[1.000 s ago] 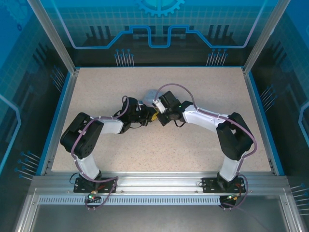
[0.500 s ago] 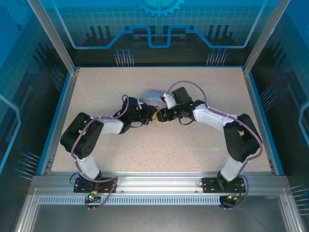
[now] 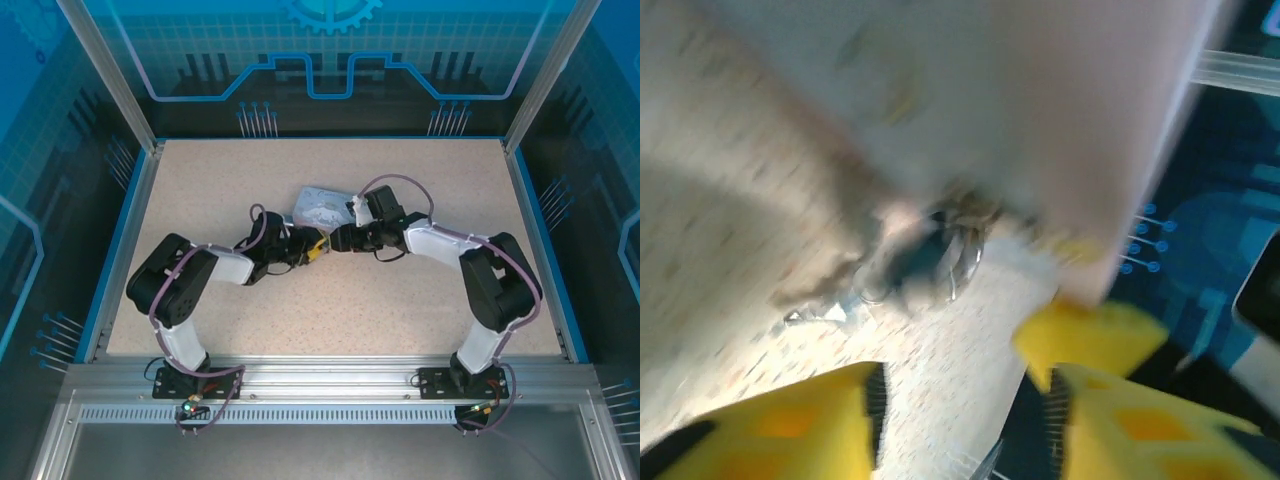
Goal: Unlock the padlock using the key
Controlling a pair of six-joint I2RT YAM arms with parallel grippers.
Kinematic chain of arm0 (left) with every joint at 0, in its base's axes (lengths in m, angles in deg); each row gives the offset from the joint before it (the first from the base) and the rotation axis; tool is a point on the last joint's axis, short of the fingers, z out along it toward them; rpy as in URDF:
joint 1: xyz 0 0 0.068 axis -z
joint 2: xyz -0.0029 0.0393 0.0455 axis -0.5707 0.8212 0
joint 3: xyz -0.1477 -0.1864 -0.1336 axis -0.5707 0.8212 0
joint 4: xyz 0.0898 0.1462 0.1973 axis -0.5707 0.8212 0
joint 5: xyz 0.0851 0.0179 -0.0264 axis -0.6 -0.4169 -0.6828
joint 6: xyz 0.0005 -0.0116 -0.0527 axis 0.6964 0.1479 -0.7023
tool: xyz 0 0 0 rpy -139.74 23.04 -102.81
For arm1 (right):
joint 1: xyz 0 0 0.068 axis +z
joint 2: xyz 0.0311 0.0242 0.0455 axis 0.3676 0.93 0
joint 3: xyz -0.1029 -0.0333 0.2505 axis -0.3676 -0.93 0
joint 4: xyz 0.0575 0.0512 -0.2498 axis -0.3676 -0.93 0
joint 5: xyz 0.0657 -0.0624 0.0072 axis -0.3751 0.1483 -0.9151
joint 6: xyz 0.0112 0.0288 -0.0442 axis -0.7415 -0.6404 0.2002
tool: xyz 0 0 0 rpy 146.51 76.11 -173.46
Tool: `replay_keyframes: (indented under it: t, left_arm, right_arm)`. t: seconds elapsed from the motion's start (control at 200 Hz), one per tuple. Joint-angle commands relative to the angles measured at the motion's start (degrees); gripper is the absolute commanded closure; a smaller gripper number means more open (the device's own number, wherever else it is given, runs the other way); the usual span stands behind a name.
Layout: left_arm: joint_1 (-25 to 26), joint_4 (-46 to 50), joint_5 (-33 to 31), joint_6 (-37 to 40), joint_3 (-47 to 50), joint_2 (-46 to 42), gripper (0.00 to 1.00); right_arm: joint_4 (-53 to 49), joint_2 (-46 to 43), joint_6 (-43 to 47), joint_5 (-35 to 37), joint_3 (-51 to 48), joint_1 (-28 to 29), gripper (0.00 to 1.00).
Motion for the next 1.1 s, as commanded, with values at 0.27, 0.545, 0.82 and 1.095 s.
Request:
replay_keyframes:
  t: [0.27,0.545,0.82,1.095]
  left_arm:
    - [-0.17,14.72,0.08,10.11,3.08,-16.16,0.17]
    - [-7.18,31.66,-4.09,20.05,-7.56,-21.62,0.09]
    - [-13.46,39.02,-2.13,27.51,-19.59,-13.51,0.07]
    - [-17.31,45.69,-2.85,33.65,-29.53,-3.70,0.06]
  right_arm:
    - [4.53,7.35,-5.33,2.82,8.63,-4.12,0.48]
    - [7.80,2.86,-4.93,1.63,2.27,-1.21,0.50]
    - [21.09,5.65,-8.99,4.98,-5.01,1.92,0.50]
    - [22.28,9.25,-8.43,7.58,-3.10,4.20,0.53]
